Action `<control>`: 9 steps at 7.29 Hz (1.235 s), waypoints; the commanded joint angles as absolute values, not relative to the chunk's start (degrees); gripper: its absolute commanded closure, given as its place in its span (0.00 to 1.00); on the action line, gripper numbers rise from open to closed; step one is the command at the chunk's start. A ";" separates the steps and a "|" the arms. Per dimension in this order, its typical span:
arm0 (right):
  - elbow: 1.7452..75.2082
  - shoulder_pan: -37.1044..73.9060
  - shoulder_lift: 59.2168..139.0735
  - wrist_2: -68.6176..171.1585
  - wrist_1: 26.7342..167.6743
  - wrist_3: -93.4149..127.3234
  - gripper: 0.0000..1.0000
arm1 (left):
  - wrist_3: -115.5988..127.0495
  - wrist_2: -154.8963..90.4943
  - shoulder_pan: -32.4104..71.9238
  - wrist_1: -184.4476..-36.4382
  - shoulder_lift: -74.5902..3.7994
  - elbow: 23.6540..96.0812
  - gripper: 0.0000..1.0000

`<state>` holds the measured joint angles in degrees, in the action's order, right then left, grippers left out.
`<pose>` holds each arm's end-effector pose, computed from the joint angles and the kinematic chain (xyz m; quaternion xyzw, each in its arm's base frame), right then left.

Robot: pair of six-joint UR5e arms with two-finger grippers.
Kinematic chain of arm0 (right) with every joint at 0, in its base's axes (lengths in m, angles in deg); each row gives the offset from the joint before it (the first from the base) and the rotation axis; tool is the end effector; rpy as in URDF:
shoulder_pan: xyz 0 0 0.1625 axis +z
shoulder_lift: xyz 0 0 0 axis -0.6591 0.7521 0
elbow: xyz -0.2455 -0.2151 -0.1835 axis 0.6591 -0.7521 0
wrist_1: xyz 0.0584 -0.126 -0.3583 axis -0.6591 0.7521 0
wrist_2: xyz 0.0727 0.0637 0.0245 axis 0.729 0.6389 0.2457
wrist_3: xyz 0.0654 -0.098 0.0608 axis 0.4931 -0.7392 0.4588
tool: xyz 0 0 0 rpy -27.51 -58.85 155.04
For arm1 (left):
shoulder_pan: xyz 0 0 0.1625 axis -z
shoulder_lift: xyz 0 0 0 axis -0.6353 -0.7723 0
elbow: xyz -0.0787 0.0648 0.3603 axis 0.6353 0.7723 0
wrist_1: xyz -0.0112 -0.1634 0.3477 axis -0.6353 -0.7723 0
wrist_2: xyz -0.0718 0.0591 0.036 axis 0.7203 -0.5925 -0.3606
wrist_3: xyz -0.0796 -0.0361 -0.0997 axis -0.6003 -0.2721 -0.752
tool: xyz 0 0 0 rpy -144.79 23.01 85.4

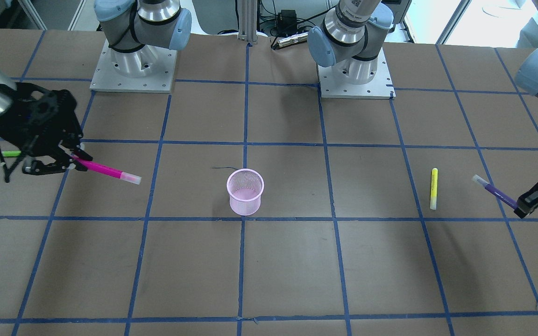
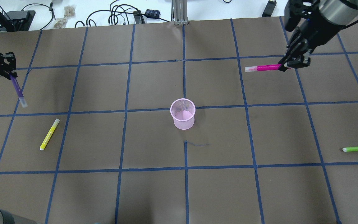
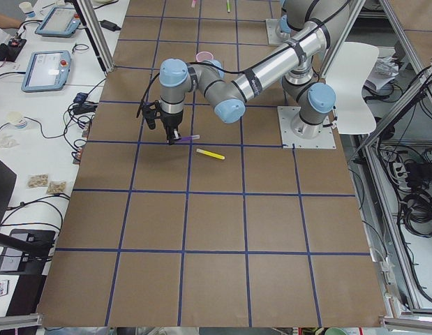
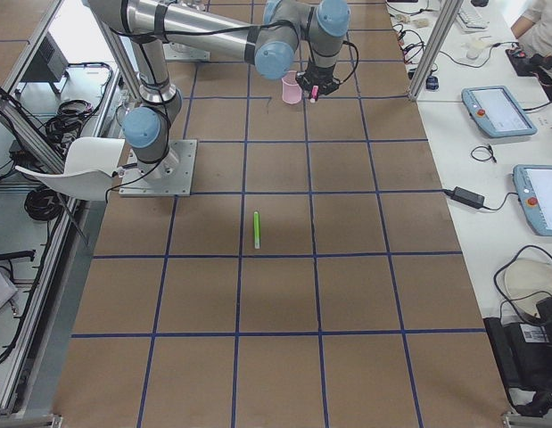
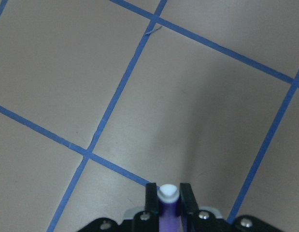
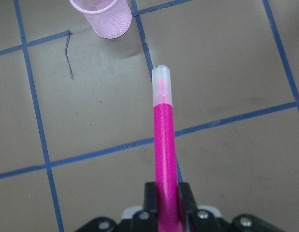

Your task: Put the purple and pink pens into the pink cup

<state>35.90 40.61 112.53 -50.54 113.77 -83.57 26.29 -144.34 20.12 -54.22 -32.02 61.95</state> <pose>0.0875 -0.5105 0.3531 -0.6088 0.7866 -0.0473 0.0917 0.1738 -0.5560 0.2912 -0.2126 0.9727 -0.0867 0.0339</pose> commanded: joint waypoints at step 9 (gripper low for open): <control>35.31 78.12 98.69 -79.15 123.99 -48.94 1.00 | 25.91 -144.26 23.49 -51.82 -31.53 62.41 1.00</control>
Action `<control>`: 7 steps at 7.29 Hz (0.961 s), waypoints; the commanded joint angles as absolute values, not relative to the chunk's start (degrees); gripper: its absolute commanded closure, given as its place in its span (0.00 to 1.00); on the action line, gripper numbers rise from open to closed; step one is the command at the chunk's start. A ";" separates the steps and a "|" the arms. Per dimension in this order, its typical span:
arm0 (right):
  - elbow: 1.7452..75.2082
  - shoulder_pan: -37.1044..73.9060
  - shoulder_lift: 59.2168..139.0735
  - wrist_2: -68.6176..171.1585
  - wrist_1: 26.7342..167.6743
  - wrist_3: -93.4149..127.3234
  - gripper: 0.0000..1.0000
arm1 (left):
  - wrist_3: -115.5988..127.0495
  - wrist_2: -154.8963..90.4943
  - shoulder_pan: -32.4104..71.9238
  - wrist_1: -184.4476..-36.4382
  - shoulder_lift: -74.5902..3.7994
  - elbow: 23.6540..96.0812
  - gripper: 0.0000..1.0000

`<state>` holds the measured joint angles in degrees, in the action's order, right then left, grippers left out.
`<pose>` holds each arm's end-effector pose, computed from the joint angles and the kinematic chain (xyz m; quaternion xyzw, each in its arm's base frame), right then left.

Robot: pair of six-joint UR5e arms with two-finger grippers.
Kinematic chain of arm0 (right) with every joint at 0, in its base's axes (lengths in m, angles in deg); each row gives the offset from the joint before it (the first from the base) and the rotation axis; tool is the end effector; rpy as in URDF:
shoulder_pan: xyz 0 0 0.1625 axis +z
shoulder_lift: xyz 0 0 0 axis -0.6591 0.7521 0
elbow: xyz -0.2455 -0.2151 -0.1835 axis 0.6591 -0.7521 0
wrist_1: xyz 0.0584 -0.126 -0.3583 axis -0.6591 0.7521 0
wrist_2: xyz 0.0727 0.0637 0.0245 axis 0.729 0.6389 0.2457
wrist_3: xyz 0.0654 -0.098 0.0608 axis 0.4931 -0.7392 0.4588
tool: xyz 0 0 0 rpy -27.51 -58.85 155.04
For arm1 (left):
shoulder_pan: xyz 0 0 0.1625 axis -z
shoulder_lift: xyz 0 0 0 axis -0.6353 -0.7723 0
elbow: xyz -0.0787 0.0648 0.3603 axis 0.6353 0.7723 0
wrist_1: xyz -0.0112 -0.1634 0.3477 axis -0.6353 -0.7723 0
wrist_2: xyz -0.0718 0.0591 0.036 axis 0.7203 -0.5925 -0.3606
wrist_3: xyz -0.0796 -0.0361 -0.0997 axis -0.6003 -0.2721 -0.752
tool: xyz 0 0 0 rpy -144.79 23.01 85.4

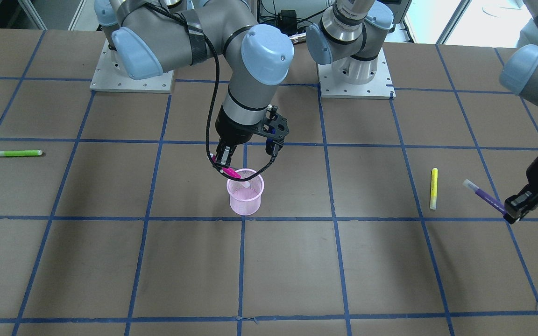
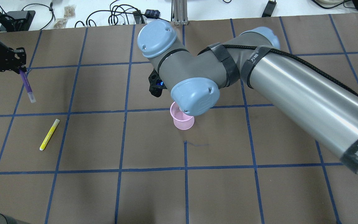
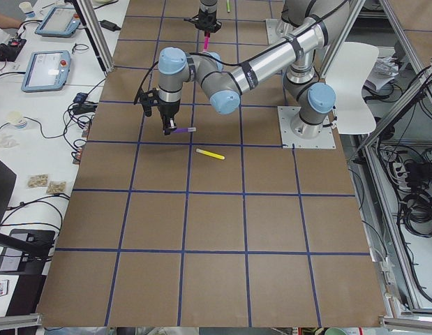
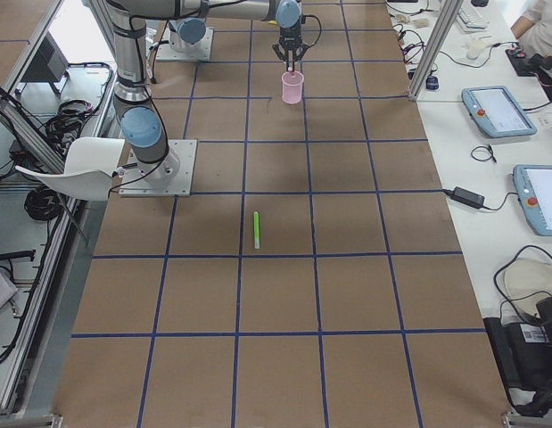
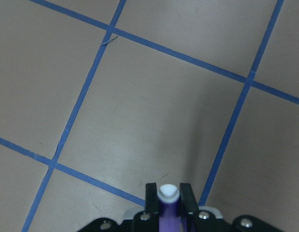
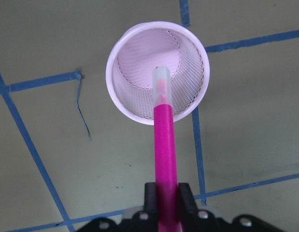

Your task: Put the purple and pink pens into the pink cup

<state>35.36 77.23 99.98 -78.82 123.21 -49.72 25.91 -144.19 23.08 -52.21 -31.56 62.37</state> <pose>0.3449 -0.4382 0.2605 0.6320 -0.7587 -0.0820 0.1351 0.1451 -0.5654 0.2967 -0.1903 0.9755 -0.1051 0.0352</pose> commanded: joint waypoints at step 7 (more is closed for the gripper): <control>34.25 68.58 101.74 -75.31 126.89 -55.48 0.00 | 20.84 -144.79 33.13 -39.08 -31.54 62.77 1.00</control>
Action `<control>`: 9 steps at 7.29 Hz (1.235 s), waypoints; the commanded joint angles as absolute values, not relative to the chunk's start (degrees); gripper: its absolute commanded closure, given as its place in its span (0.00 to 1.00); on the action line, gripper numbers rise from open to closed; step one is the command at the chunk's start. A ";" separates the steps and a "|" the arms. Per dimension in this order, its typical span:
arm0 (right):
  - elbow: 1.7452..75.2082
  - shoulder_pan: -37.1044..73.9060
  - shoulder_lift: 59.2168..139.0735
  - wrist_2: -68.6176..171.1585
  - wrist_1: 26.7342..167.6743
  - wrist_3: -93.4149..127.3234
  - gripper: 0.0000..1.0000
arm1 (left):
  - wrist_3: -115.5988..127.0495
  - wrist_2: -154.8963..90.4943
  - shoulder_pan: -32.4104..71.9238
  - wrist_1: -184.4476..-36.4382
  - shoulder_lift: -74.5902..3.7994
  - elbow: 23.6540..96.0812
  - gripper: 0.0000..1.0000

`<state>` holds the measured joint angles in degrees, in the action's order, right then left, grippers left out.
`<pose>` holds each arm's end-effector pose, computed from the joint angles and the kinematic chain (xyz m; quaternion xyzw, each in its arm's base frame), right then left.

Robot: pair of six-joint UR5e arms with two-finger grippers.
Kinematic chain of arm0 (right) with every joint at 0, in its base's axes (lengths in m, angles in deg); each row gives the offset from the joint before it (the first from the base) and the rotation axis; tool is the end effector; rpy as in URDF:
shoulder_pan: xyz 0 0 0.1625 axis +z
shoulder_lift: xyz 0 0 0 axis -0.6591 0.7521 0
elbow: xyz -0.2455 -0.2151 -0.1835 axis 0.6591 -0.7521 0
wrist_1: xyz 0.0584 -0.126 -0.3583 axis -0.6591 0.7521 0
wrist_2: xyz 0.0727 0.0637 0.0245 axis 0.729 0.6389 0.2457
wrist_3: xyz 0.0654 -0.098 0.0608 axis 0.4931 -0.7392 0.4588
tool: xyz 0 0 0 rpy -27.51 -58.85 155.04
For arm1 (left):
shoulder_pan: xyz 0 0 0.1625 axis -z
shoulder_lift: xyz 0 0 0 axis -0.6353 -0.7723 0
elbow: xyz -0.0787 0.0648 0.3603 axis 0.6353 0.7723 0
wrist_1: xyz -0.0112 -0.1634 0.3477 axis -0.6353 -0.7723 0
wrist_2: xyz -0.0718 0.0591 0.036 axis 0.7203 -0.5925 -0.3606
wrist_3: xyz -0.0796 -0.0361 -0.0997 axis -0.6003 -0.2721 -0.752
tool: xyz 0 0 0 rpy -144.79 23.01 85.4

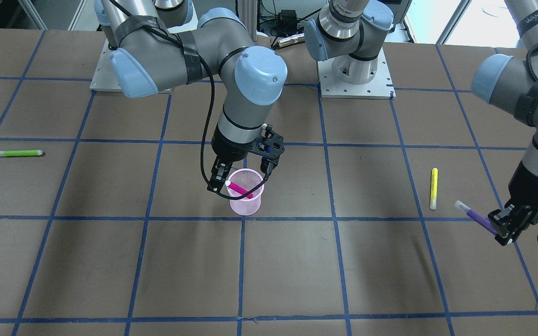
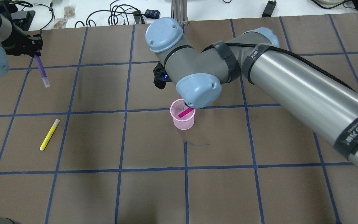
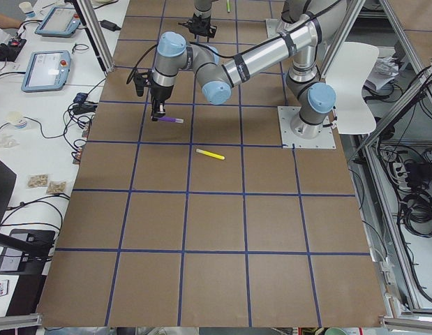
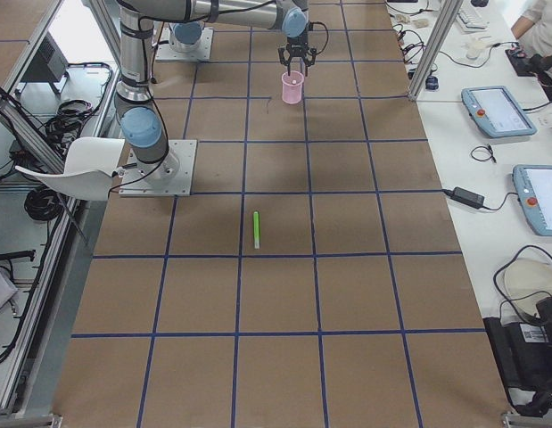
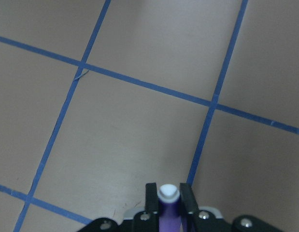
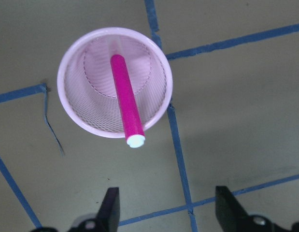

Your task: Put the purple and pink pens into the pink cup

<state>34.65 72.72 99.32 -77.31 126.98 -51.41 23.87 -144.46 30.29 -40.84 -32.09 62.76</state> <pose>0.3177 -0.4746 0.2643 0.6109 -0.7797 -0.0542 0.1259 0.0801 -0.5965 0.3150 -0.1448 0.9688 -0.1953 0.0473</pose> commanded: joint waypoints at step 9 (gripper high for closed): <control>33.91 50.17 120.30 -64.30 111.70 -4.73 0.00 | -26.87 -154.54 68.64 -39.25 -31.53 65.57 1.00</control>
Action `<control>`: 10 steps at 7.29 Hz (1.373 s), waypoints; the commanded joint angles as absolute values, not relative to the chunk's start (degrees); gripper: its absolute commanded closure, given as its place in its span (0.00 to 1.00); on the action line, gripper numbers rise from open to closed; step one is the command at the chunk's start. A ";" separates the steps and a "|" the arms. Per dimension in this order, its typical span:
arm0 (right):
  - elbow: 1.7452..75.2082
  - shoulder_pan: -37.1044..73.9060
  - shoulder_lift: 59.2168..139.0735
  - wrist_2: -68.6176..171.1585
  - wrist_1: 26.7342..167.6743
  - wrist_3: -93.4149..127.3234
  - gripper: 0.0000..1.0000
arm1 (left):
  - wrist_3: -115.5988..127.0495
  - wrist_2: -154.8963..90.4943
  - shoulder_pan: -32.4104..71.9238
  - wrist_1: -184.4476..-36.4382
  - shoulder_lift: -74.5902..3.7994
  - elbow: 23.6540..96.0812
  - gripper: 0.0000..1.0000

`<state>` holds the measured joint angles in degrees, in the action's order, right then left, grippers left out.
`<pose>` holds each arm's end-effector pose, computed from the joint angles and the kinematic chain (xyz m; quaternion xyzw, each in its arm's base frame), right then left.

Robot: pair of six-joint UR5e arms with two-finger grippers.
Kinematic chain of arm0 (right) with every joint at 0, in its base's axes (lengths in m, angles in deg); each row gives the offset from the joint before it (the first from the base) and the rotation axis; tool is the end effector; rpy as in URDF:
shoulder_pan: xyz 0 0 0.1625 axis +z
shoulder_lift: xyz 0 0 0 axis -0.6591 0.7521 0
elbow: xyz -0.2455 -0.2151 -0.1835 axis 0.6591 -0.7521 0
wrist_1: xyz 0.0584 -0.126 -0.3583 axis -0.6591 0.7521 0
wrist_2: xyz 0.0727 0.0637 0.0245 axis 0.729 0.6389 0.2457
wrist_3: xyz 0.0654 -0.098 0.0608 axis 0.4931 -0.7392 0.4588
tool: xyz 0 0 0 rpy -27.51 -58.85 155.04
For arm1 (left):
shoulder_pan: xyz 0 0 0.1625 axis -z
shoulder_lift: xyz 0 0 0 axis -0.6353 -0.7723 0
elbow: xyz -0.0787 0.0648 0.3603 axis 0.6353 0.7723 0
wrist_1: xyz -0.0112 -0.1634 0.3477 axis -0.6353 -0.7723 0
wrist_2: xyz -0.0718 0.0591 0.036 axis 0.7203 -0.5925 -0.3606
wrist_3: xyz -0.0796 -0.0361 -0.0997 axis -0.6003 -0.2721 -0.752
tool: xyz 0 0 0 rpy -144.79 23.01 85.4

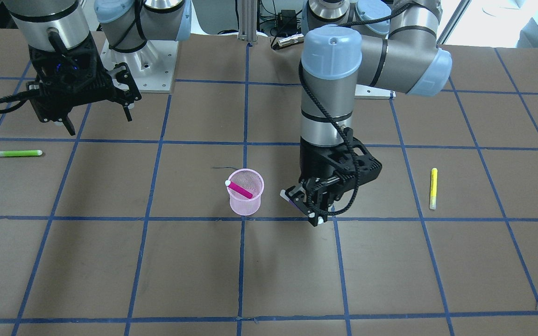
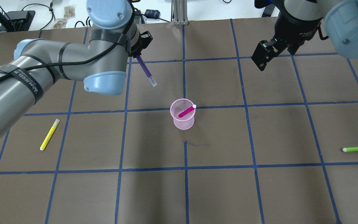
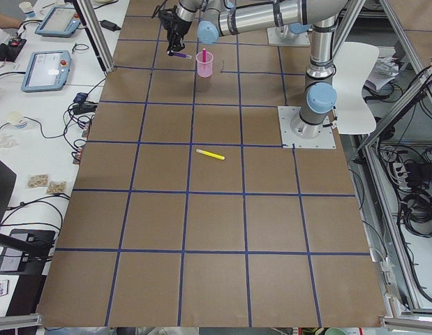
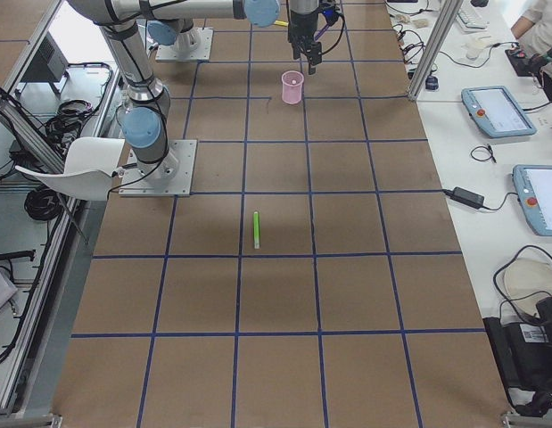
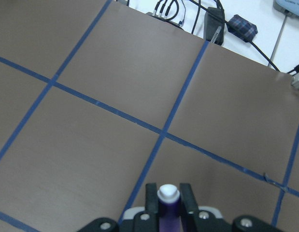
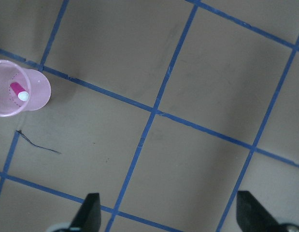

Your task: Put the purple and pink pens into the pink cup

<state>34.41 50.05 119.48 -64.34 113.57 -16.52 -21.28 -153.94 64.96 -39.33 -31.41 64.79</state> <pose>0.1377 -0.4661 0.4208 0.1576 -0.9865 0.0351 0.0276 -0.2504 -0.5339 0.3106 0.2480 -0.9436 0.2187 0.0179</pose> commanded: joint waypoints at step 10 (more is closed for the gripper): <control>34.60 50.35 120.13 -61.49 115.12 7.66 0.00 | -39.66 -161.66 76.58 -39.25 -33.29 71.47 1.00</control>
